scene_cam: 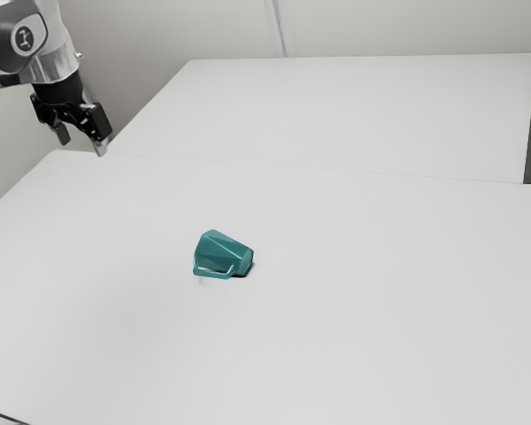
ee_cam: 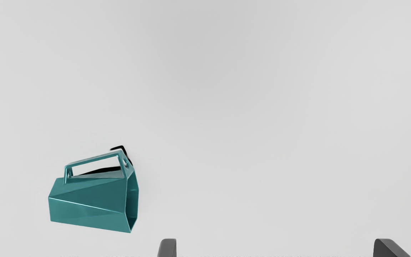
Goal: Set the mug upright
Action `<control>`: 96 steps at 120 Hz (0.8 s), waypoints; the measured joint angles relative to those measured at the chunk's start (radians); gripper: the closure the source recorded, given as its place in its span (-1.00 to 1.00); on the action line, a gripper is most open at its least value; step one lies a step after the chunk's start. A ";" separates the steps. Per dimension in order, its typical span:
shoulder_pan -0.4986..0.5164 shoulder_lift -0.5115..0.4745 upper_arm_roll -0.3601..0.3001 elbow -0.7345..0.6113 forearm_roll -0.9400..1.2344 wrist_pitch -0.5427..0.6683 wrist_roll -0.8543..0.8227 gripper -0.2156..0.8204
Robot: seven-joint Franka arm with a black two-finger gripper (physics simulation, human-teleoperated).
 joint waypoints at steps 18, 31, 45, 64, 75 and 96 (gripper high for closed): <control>0.002 -0.001 0.000 -0.006 -0.002 0.011 0.000 -0.58; 0.003 -0.005 0.000 -0.025 -0.008 0.017 0.000 -0.58; 0.017 -0.005 0.000 -0.061 -0.085 0.025 0.000 -0.58; 0.093 0.036 0.000 -0.135 -0.267 0.039 0.000 -0.58; 0.128 0.090 0.000 -0.167 -0.362 0.056 0.000 -0.58; 0.177 0.171 -0.007 -0.196 -0.513 0.102 0.000 -0.58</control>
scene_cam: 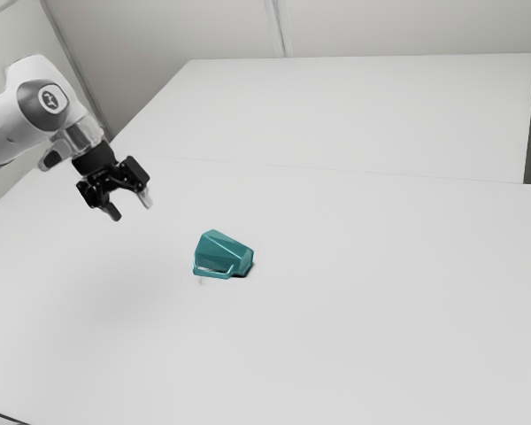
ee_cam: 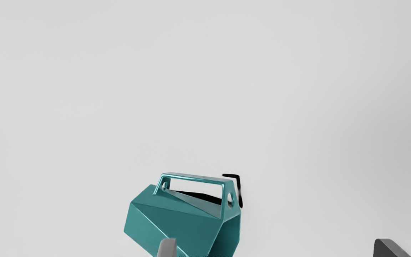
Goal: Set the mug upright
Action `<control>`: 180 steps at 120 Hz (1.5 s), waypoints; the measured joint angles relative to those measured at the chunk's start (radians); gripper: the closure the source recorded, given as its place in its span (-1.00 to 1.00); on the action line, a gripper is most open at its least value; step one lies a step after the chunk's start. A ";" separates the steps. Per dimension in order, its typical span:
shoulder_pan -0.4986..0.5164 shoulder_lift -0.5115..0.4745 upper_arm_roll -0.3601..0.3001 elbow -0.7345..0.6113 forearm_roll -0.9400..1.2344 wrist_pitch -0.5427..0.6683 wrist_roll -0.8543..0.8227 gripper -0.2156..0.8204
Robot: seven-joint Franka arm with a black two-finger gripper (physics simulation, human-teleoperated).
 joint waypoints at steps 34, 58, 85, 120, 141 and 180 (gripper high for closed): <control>-0.052 0.126 -0.019 -0.008 -0.197 0.080 0.000 -0.58; -0.060 0.173 -0.024 -0.010 -0.273 0.106 0.000 -0.58; -0.052 0.254 -0.024 0.001 -0.384 0.143 0.000 -0.58; -0.050 0.317 -0.020 0.028 -0.439 0.181 0.000 -0.58; -0.051 0.331 -0.019 0.031 -0.453 0.199 0.000 -0.58; -0.061 0.355 -0.023 0.031 -0.500 0.226 0.000 -0.58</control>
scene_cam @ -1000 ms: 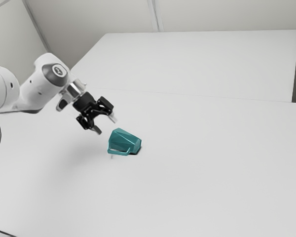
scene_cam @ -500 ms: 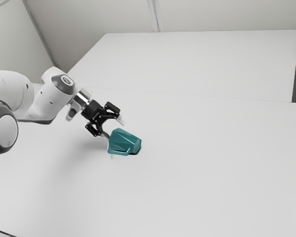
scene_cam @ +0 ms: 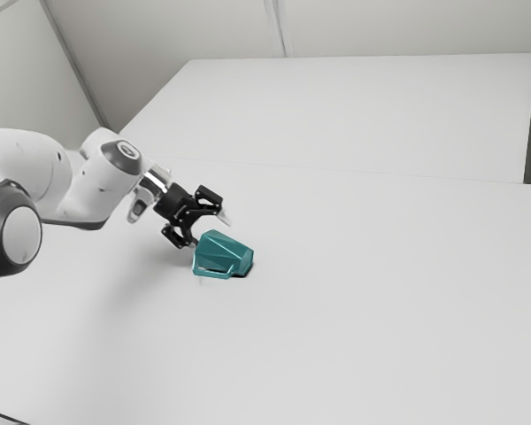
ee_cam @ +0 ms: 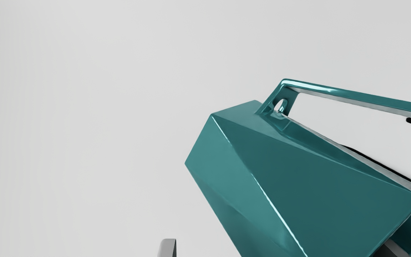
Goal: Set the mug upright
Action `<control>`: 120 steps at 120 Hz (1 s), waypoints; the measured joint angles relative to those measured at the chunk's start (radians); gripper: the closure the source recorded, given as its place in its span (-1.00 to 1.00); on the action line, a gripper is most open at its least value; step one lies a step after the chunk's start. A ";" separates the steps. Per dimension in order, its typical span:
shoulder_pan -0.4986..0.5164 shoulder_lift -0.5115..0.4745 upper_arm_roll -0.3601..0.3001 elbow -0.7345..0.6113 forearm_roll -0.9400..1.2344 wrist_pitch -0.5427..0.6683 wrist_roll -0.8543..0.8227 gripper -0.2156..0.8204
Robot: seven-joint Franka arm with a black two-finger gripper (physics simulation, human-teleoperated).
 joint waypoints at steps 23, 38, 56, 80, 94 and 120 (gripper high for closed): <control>-0.003 0.009 0.000 0.000 -0.008 0.004 0.000 -0.30; -0.012 0.008 -0.001 -0.001 0.001 0.023 0.000 0.25; -0.018 0.007 -0.001 0.000 -0.002 0.045 0.000 0.69; -0.034 -0.008 -0.006 0.044 0.017 0.056 0.000 0.86; -0.046 -0.013 -0.009 0.054 0.032 0.057 0.000 0.89; -0.068 -0.042 -0.011 0.043 0.066 0.062 0.000 0.92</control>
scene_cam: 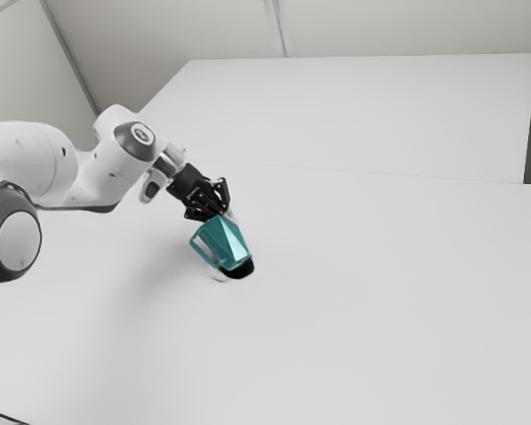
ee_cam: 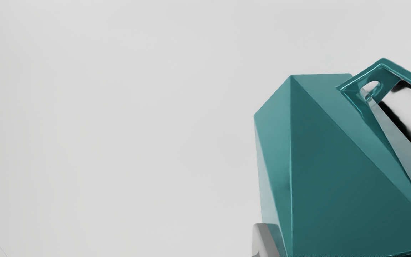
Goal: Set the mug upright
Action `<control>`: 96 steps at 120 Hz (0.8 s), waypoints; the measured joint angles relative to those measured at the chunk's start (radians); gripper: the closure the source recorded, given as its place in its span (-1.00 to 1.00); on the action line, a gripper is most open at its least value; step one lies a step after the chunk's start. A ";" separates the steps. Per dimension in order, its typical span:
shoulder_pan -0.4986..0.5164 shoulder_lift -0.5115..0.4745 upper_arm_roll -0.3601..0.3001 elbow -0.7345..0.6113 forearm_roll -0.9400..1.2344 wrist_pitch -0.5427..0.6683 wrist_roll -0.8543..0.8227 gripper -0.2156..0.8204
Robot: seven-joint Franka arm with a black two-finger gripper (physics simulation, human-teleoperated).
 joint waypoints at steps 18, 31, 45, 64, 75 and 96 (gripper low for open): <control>-0.057 -0.148 -0.014 -0.071 0.196 0.017 0.000 0.93; -0.071 -0.279 -0.114 -0.170 0.447 0.061 0.000 0.93; -0.102 -0.407 -0.211 -0.327 0.685 0.163 0.000 0.93; -0.083 -0.516 -0.272 -0.481 0.890 0.326 0.000 0.93; -0.071 -0.549 -0.277 -0.540 0.937 0.422 0.000 0.93; -0.066 -0.583 -0.291 -0.611 0.921 0.549 0.000 0.93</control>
